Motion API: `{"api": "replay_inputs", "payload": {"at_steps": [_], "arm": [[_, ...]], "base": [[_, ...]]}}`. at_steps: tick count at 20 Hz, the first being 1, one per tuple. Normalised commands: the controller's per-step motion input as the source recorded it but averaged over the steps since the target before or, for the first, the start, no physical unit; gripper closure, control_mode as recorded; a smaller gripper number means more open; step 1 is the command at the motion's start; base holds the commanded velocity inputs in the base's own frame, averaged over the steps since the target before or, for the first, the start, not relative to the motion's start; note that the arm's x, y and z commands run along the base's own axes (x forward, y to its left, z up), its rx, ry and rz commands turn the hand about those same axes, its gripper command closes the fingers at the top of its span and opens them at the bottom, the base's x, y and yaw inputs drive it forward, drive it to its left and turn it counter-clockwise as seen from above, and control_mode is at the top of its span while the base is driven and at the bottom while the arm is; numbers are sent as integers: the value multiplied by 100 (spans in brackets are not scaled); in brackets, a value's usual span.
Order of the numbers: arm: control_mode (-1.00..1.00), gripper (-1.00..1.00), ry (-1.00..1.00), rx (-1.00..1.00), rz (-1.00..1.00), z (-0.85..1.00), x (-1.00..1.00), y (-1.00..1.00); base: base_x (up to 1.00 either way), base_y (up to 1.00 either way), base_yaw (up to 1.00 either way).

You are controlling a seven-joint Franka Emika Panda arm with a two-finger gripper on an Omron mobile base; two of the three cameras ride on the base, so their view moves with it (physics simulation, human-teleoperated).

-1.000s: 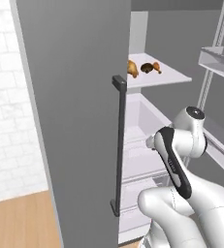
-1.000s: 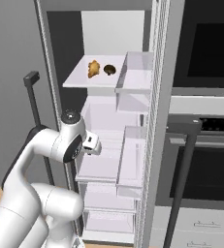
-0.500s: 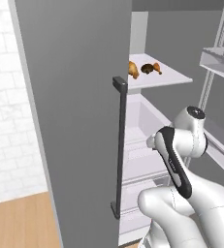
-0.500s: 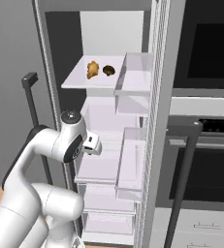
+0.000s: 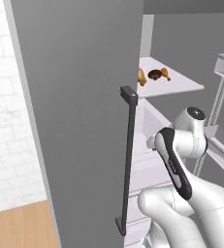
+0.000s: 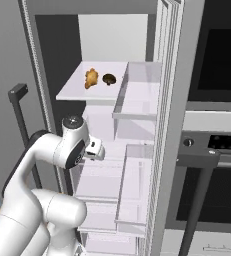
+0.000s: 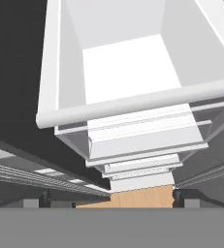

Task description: Place one mushroom and one chicken drumstick in each tupperware on the nearby counter, to pack two identical lunches.

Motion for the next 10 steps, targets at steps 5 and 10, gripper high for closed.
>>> {"api": "replay_inputs", "payload": {"at_steps": [5,10], "arm": [[100,-100,0,0,0,0,0,0],[-100,-100,-2,1,0,29,27,-13]], "base": [[14,-14,0],[0,-3,0]]}}
